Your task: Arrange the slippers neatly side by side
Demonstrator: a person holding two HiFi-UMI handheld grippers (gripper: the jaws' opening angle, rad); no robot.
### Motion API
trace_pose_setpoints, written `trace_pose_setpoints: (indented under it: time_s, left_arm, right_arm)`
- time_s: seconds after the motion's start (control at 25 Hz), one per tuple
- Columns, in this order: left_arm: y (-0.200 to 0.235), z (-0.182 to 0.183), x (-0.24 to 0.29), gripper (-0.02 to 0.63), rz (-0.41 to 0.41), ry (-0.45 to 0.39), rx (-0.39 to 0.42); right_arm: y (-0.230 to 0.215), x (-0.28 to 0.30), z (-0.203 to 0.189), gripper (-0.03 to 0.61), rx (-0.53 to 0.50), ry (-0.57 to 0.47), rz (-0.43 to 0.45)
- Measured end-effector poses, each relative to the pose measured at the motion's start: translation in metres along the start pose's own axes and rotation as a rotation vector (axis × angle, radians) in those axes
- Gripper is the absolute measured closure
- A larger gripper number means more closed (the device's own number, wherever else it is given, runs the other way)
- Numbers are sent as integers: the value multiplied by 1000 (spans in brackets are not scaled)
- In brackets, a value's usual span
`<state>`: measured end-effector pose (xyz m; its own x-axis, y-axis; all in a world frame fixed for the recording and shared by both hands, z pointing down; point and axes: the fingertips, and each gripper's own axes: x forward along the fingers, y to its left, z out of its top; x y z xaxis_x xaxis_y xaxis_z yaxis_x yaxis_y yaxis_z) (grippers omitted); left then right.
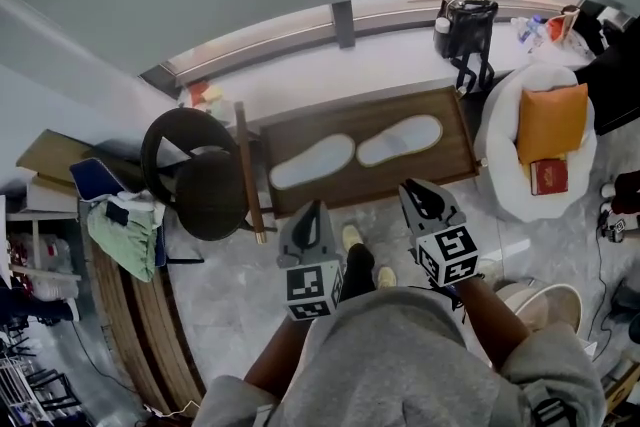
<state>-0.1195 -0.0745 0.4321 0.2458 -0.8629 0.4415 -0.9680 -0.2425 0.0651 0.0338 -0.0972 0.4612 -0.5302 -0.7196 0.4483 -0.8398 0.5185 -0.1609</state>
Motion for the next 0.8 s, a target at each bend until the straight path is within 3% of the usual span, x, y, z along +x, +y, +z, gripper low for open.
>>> trace_pose_setpoints:
  time_s: [0.32,0.48,0.68,0.8]
  left_arm:
    - [33,-11,45,600,-31,65,46]
    - [52,-18,61,600,-34,100,46]
    - [72,-26,74,600,-17,139,15]
    - [87,-33,77,600,-1,157,-1]
  right_arm:
    - [-7,38,-4,544,0,66,-32]
    - [4,74,-19,492,11,137,10]
    - [24,135,-53,465,243,235,69]
    - [41,173,-83,456,330,308,98]
